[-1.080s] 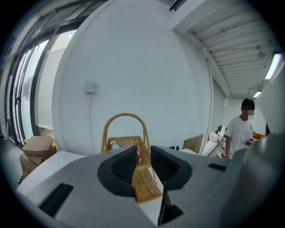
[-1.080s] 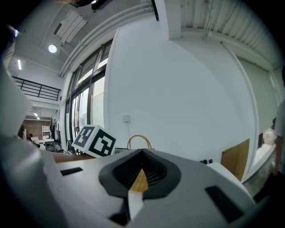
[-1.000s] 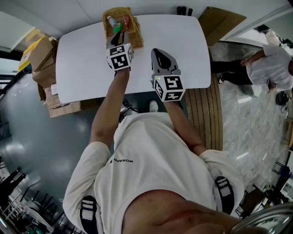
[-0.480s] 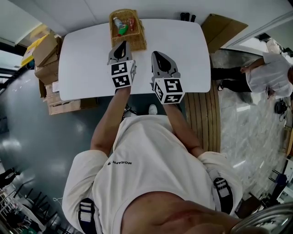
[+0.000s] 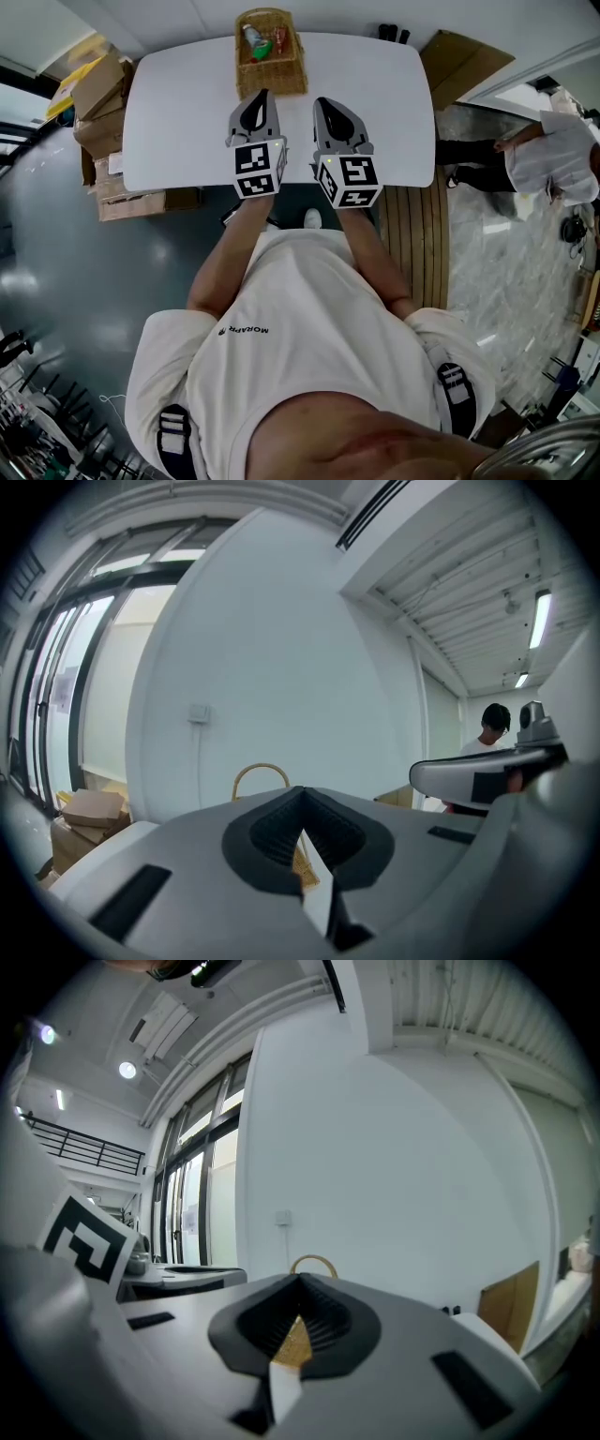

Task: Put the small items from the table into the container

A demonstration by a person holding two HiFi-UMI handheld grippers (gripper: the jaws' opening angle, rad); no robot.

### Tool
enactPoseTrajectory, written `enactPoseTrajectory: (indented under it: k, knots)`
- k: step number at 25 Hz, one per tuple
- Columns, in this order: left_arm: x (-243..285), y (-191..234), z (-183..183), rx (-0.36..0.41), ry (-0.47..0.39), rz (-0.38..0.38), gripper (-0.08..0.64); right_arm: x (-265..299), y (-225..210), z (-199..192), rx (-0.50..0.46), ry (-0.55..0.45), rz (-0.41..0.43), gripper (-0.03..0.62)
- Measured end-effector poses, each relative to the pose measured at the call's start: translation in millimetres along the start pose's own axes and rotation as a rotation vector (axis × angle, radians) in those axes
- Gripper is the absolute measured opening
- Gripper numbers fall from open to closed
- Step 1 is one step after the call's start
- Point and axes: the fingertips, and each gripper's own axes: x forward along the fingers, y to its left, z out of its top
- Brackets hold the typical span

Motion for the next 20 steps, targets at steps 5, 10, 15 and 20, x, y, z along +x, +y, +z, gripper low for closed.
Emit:
enactPoseTrajectory:
  k: [5,10,15,20]
  knots:
    - [-15.3,-6.2,9.4,0.028,-0.038,0.004,0.003,-0.3,3.4,1.4,-0.008,0.003,0.002,0.012]
    - [-28.1,-13.3,16.5,0.037,-0.059,-0.006,0.003,-2.3,6.8,0.8,-0.016,0.003,0.003,0.012]
    - [-37.7,-19.2,25.4,-0.003,-0.076,-0.021,0.003,-6.5,6.0,4.3,-0.026,-0.002,-0.007,0.012]
    - [-42.1,-21.5,23.7,-0.015,-0.078,-0.024,0.003,-11.2,5.9,4.4,-0.025,-0.007,-0.014,0.012]
